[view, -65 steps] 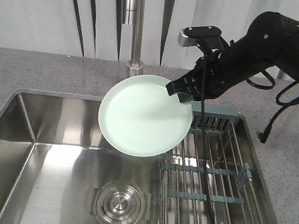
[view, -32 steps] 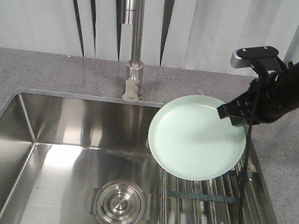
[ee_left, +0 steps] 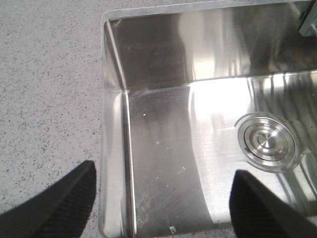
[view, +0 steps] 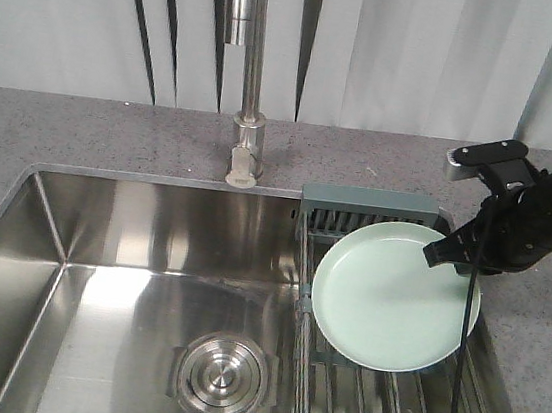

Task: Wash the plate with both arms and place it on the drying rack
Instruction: 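Lower the plate onto the drying rack with the right gripper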

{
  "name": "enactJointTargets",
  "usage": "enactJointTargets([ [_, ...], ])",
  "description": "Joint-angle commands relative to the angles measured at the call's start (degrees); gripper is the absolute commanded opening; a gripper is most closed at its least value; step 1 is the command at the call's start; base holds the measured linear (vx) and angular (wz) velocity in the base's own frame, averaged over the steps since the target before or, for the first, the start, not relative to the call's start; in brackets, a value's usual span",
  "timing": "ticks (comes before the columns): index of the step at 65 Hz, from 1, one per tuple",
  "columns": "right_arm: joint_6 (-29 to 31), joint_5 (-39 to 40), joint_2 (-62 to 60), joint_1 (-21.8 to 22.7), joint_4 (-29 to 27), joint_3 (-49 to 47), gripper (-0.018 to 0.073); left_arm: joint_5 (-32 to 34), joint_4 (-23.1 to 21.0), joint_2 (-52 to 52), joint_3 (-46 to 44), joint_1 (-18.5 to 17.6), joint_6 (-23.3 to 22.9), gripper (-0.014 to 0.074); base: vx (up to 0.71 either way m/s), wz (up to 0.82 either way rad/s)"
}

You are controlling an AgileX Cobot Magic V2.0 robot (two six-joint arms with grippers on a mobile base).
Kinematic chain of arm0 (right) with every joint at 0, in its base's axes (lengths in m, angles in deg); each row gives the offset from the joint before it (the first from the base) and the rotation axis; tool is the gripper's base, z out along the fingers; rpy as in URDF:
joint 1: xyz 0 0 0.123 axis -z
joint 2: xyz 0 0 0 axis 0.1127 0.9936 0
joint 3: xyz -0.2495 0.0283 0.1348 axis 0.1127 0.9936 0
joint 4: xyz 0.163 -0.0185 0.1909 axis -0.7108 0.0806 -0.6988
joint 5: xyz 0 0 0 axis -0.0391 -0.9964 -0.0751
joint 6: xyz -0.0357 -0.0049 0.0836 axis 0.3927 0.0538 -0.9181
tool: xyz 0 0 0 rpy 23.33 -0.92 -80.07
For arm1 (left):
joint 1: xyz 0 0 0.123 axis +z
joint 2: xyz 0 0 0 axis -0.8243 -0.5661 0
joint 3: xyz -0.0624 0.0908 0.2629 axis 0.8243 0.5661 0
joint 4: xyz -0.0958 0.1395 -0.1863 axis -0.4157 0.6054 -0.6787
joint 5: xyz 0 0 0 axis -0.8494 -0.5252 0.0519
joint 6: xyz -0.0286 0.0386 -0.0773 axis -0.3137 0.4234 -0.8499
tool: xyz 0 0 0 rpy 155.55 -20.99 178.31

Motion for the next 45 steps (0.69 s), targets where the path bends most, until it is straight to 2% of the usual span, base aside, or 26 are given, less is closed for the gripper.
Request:
enactJointTargets([
  [1, 0.2, 2.7, -0.6, 0.2, 0.9, -1.2, -0.0004, 3.3, -0.6, -0.4, -1.4, 0.0, -0.4, 0.052, 0.0, 0.0],
  [10, 0.0, 2.7, 2.1, 0.2, 3.4, -1.2, -0.0001, 3.3, -0.6, -0.4, -1.4, 0.0, -0.4, 0.052, 0.0, 0.0],
  [19, -2.8, 2.2, 3.3, 0.2, 4.5, -1.2, 0.0032, 3.3, -0.6, -0.4, -1.4, 0.0, -0.4, 0.052, 0.0, 0.0],
  [23, -2.8, 1.7, 3.3, 0.2, 4.5, -1.2, 0.0076, 3.3, -0.6, -0.4, -1.4, 0.0, -0.4, 0.052, 0.0, 0.0],
  [36, -4.5, 0.0, 1.4, 0.0, 4.6, -1.2, 0.0301, 3.3, -0.6, -0.4, -1.4, 0.0, -0.4, 0.052, 0.0, 0.0],
  [45, -7.0, -0.5, -2.5, 0.0, 4.4, -1.2, 0.0376, 3.3, -0.6, -0.4, -1.4, 0.0, -0.4, 0.052, 0.0, 0.0],
])
